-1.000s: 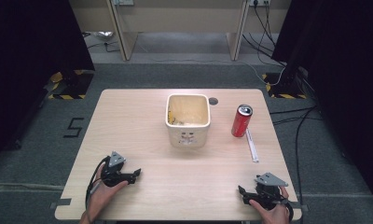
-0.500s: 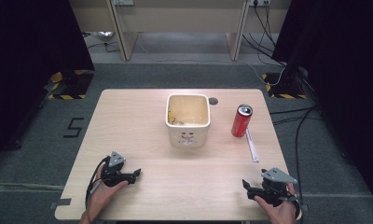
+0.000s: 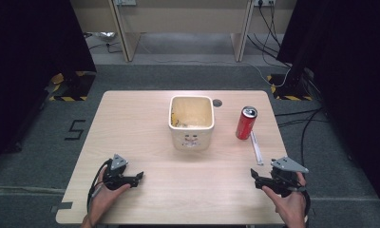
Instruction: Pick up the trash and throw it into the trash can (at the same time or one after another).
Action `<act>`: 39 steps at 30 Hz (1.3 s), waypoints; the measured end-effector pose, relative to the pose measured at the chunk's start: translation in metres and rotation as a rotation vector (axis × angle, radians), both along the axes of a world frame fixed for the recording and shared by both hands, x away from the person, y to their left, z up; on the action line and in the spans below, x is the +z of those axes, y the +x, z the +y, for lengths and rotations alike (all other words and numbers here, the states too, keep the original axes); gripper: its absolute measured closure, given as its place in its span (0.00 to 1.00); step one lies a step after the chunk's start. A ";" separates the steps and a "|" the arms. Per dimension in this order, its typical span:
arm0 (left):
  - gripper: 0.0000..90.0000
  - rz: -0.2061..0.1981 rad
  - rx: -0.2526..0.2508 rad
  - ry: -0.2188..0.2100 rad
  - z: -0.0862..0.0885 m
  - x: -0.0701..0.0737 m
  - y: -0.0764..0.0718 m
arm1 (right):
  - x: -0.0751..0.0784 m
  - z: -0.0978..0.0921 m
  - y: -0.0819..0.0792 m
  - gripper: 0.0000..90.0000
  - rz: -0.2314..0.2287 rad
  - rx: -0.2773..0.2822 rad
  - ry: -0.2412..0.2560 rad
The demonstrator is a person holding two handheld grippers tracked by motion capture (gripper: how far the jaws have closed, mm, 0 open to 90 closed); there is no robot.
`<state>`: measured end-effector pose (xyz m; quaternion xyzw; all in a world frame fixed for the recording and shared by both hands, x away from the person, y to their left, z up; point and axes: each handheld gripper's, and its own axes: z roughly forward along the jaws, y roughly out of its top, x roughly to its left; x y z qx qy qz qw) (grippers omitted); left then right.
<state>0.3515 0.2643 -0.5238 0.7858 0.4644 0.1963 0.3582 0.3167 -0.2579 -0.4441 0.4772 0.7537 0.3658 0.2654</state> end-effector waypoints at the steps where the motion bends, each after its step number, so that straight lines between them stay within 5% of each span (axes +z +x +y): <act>1: 0.16 0.000 -0.001 0.001 0.000 0.000 0.000 | 0.002 0.001 0.002 0.17 -0.005 0.004 0.001; 14: 0.16 0.000 -0.002 0.000 0.000 0.000 0.000 | 0.028 0.007 0.041 0.17 -0.017 0.009 0.001; 39: 0.16 0.001 -0.001 0.000 0.000 0.000 0.000 | 0.036 0.017 0.120 0.17 -0.036 -0.028 0.010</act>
